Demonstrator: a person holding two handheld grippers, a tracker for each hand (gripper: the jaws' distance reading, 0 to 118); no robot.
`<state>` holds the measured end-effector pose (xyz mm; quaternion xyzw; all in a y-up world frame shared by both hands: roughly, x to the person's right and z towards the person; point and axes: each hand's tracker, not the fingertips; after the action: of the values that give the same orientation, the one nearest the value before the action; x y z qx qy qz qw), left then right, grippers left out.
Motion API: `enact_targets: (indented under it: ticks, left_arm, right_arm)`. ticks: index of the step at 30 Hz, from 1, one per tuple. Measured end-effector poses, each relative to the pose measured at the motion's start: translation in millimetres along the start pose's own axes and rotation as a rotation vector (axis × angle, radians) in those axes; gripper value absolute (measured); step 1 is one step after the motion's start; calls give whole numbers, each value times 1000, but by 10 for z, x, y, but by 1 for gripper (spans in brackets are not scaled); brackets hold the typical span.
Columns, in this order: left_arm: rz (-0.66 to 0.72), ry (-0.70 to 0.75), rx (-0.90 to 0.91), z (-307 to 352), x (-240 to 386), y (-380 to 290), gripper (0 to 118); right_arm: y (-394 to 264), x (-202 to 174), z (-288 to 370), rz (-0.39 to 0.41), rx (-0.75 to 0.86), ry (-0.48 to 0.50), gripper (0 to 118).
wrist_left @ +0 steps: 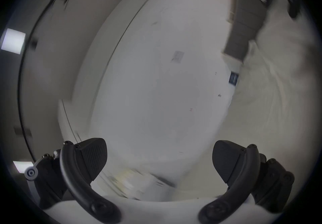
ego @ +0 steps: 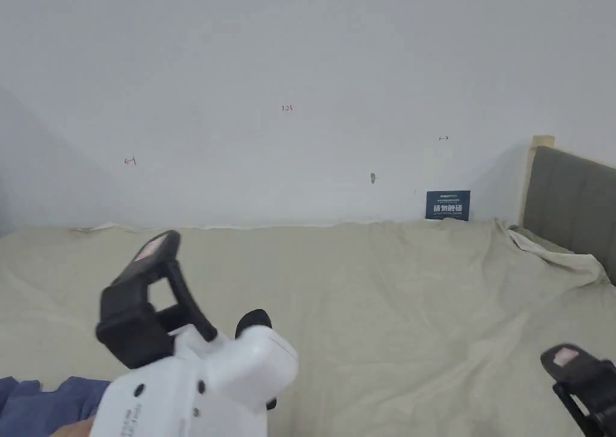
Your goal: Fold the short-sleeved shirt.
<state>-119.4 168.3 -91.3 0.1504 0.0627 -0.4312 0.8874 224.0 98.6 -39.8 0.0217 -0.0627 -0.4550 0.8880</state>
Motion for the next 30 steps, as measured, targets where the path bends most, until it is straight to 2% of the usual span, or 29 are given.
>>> enact_targets:
  ticks: [2,4,5,6,7,8,9,10,13,16,21,30]
  left_arm:
    - [351,-119,-118,-63,-143,-67,118]
    - [740,-190,-253,-109,-222,-266,118]
    - [888,-195,-284,-102,-228,-386,118]
    - [1057,-159,-273,-59,-221,-525,118]
    - [1160,-85,-244,9,-197,-633,118]
    - [1192,-13,-236,43,-167,-669,118]
    - [1153,44,-250,56,-157,-681,118]
    - [1094,37,-246,63,-133,-659,118]
    - [932,-59,-231,27,-125,-594,118]
    - [891,-43,-221,64,-85,-530,118]
    - [906,-35,-217,77,-81,-542,118]
    - [896,-49,-243,47,-74,-513,118]
  right_arm:
    - [20,-417,28,322,50,14,118]
    - [-134,-675,47,757,166,-3,118]
    - [-239,-654,-14,927,200,-12,118]
    - [-345,-678,-11,1079,228,-12,118]
    - [-417,-658,25,1115,243,21,118]
    - [-451,-642,65,1099,244,59,118]
    - [-457,-626,127,1045,243,103,118]
    - [-484,-612,167,985,246,126,118]
    - [-506,-587,196,913,250,88,118]
    - [-483,-570,134,864,226,42,118]
    - [-411,-513,105,864,209,2,118]
    - [-424,-505,170,904,217,48,118]
